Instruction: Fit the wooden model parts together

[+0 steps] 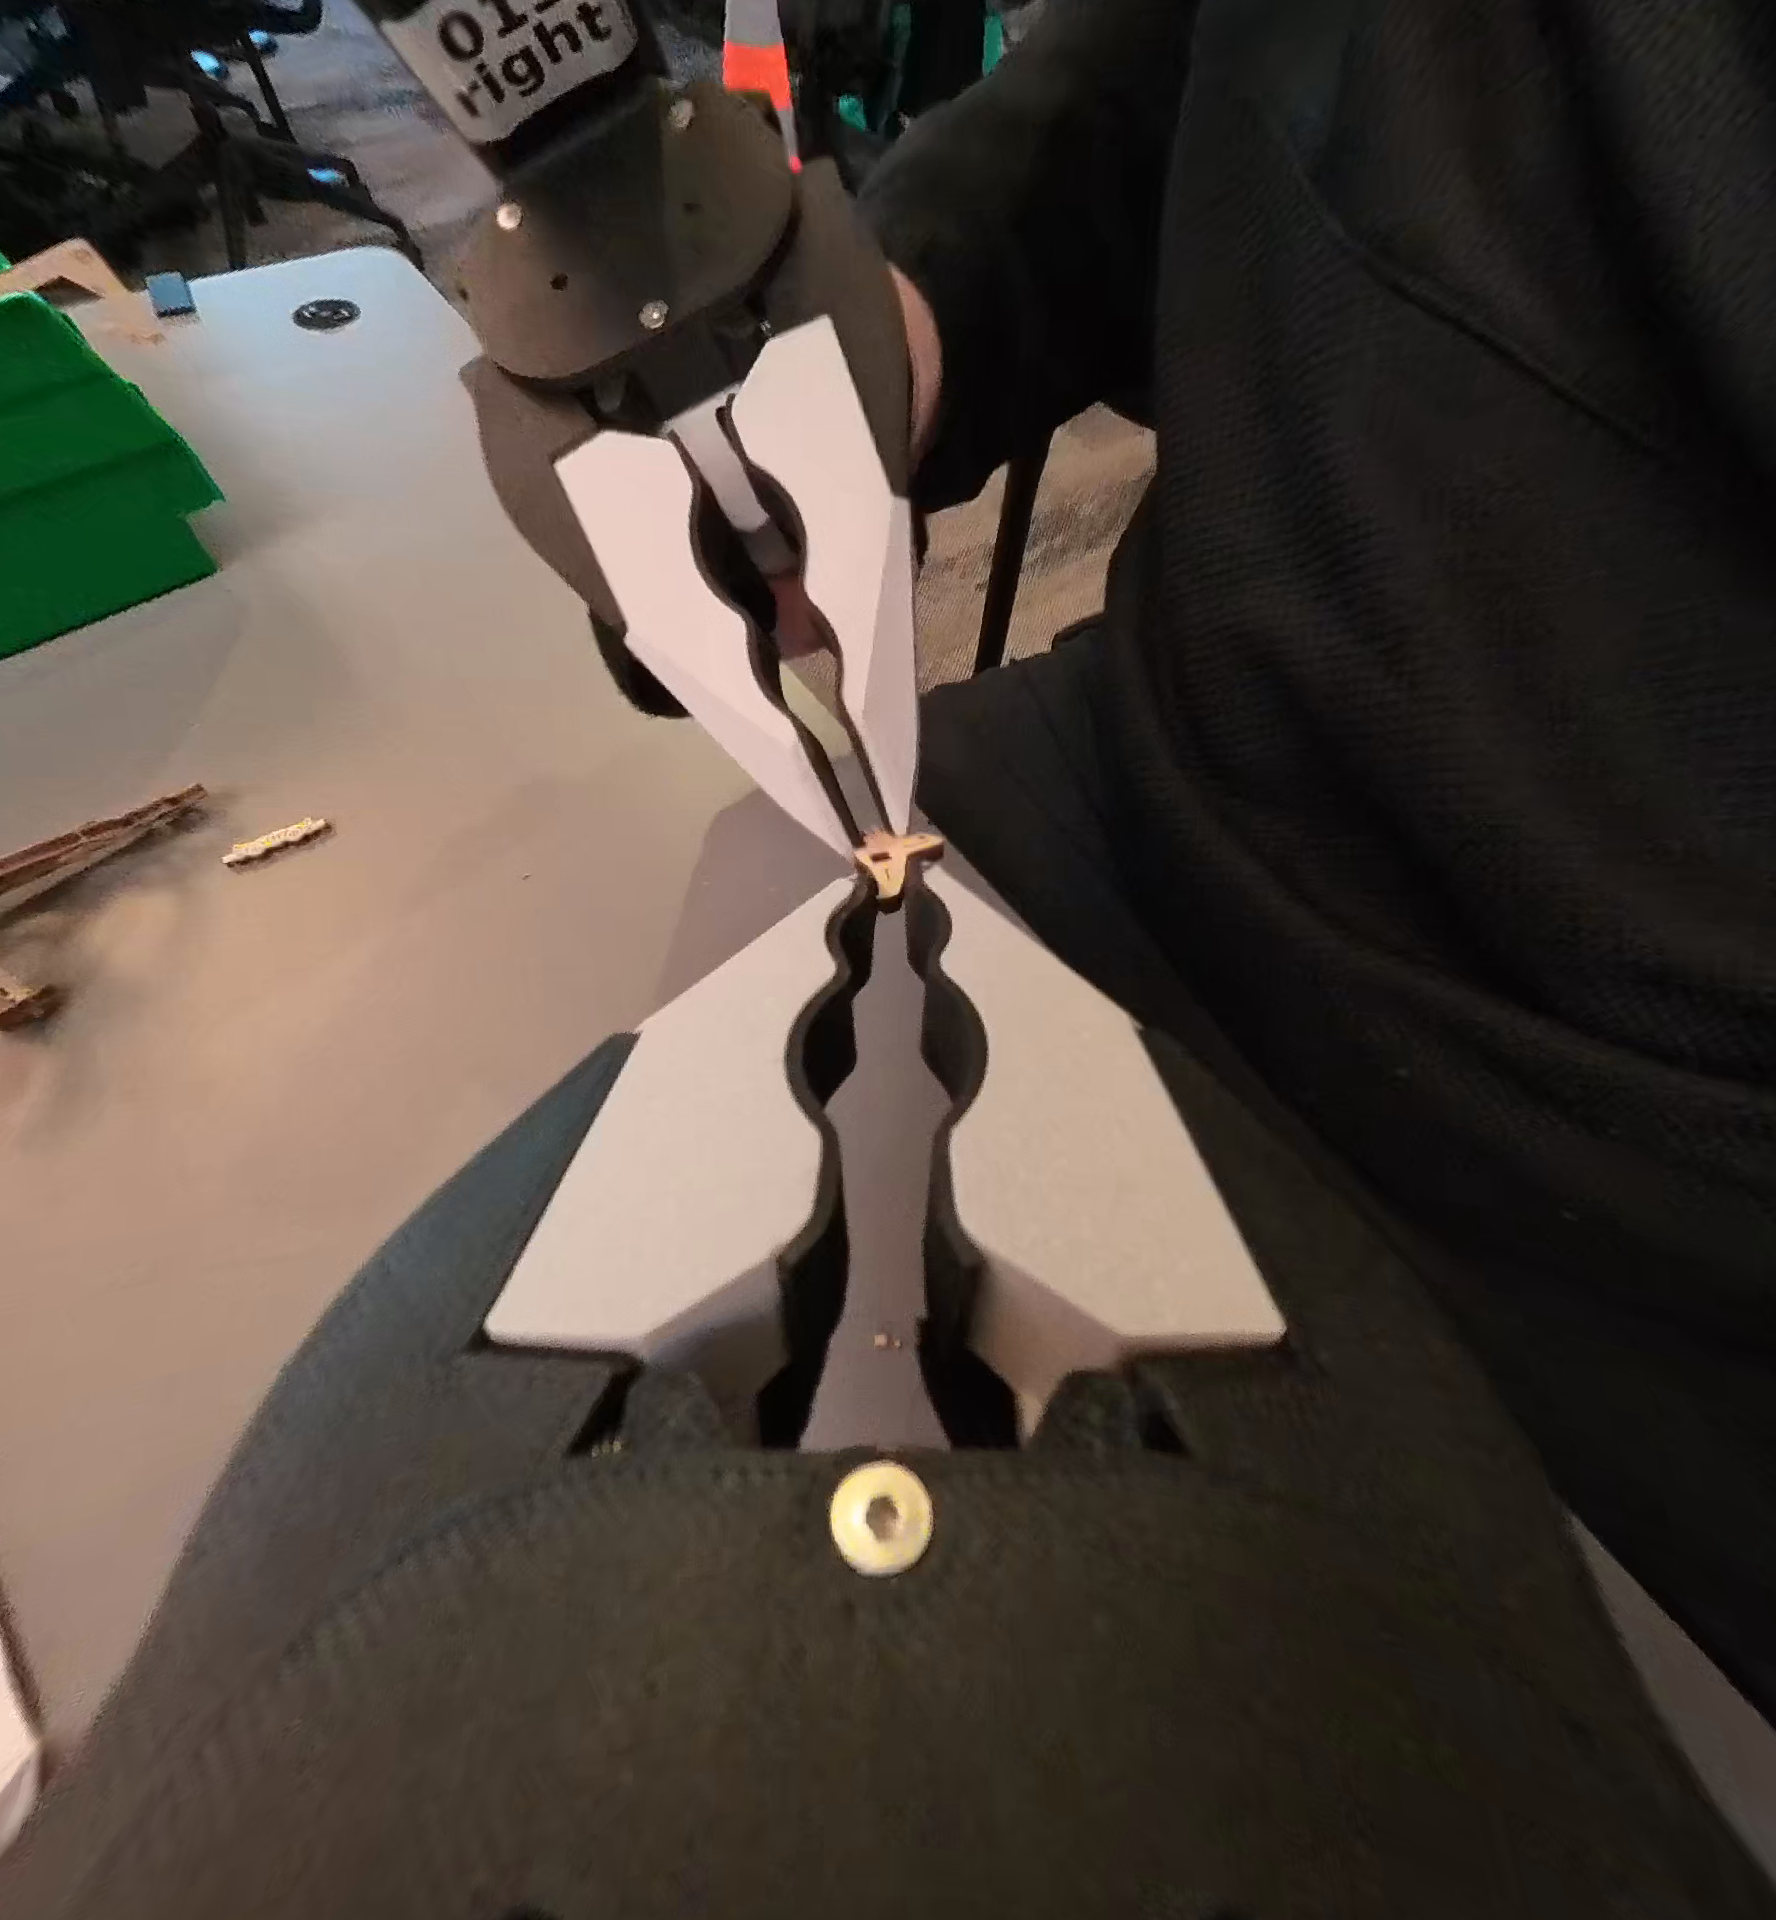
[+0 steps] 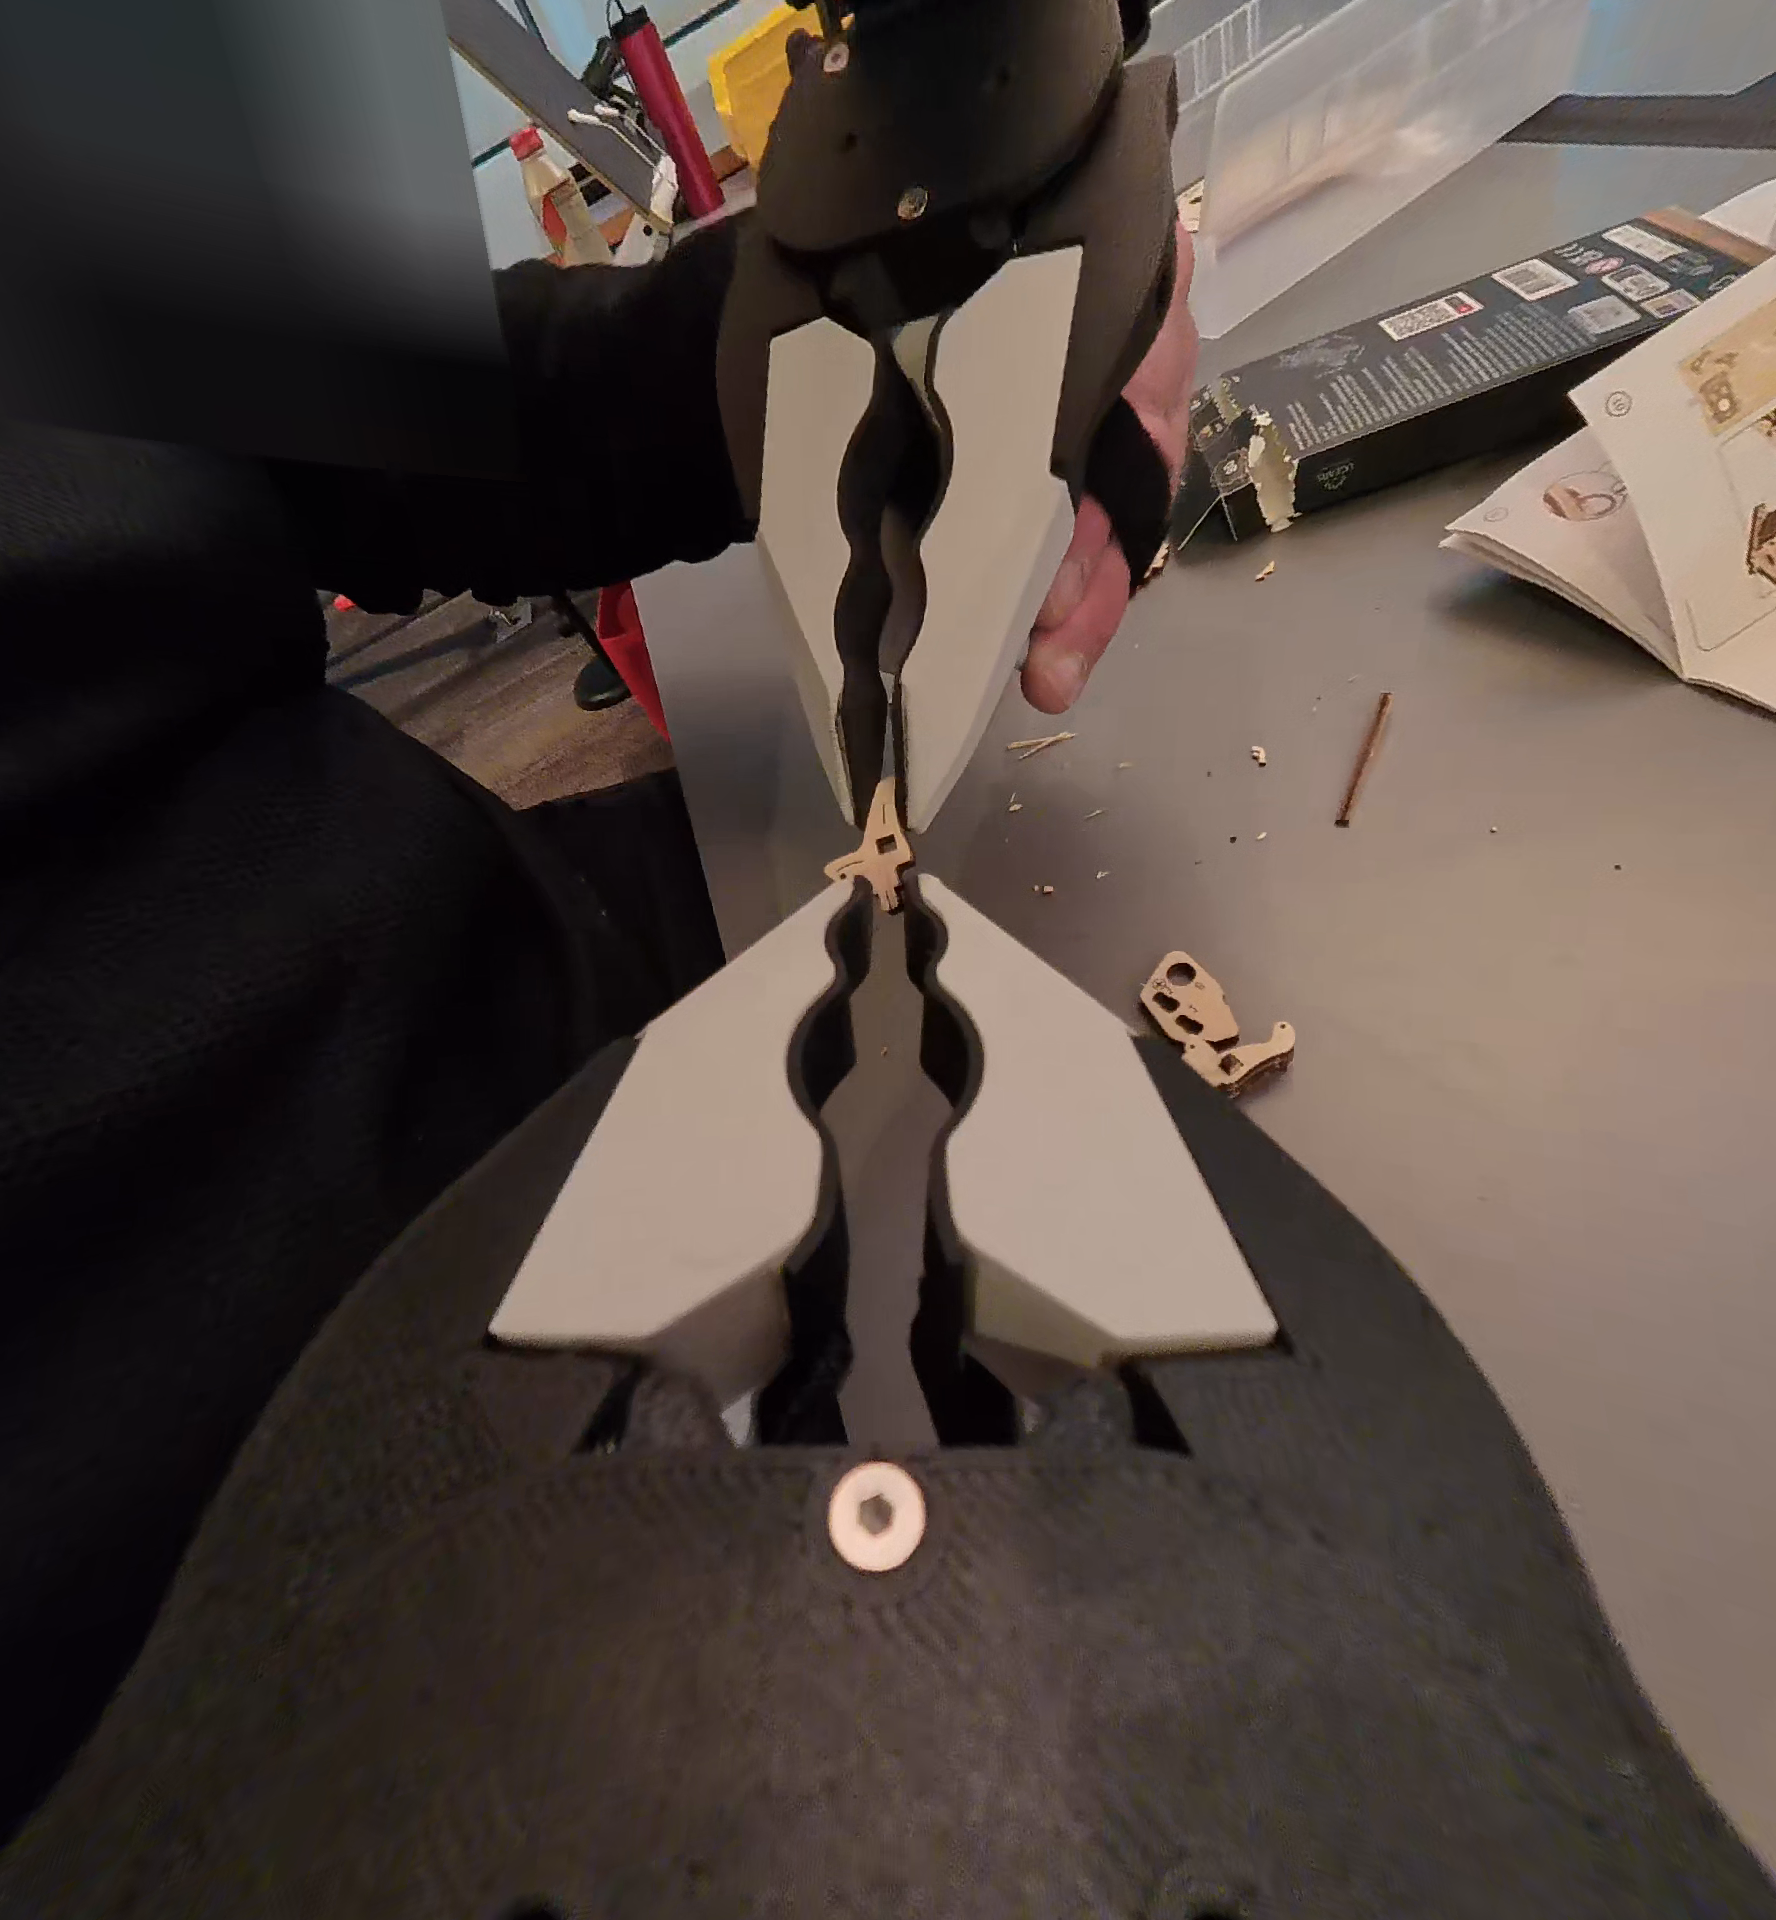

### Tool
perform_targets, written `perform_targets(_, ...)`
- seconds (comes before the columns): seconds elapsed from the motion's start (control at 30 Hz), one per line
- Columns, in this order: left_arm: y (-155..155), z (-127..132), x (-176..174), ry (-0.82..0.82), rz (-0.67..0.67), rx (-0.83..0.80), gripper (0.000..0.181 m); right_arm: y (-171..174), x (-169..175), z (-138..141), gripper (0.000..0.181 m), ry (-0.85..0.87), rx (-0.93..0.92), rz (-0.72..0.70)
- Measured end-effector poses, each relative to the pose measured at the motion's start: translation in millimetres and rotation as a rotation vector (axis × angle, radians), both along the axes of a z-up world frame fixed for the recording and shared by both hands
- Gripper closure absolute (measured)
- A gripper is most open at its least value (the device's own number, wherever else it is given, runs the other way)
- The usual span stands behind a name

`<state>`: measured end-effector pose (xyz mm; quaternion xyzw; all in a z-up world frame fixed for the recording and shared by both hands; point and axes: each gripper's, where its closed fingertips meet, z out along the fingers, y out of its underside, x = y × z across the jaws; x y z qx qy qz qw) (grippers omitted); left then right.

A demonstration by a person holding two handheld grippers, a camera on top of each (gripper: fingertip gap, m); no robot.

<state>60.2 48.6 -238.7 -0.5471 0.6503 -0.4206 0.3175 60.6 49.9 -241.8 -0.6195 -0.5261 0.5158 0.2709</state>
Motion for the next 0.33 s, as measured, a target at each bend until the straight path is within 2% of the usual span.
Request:
perform_targets(0.03,0.6,0.6,0.1,-0.016,0.003,-0.017,0.178,0.6,0.1,0.6,0.179,0.002,-0.004,-0.006)
perform_targets(0.33,26.0,-16.0,-2.2,-0.037,0.114,-0.021,0.176,20.5,1.6,-13.9,0.18,-0.088,-0.054,-0.189)
